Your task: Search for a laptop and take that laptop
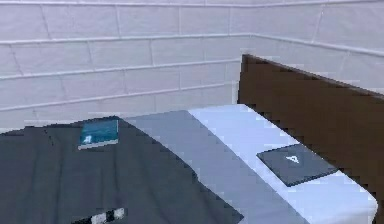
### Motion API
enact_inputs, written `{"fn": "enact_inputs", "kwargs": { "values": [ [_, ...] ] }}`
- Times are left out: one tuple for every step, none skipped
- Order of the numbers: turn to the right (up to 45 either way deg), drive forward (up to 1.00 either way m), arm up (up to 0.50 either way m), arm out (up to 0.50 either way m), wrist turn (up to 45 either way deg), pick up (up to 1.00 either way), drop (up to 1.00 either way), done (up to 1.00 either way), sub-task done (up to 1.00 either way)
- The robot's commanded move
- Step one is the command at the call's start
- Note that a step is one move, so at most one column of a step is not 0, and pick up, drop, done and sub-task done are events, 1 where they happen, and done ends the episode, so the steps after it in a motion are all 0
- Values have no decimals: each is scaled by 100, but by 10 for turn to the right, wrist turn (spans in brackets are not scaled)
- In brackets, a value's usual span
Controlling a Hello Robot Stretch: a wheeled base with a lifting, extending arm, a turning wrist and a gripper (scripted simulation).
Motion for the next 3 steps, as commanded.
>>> {"fn": "enact_inputs", "kwargs": {
  "values": [
    [450, 0, 0, 0, 0, 0, 0, 0, 0],
    [450, 0, 0, 0, 0, 0, 0, 0, 0],
    [450, 0, 0, 0, 0, 0, 0, 0, 0]
  ]
}}
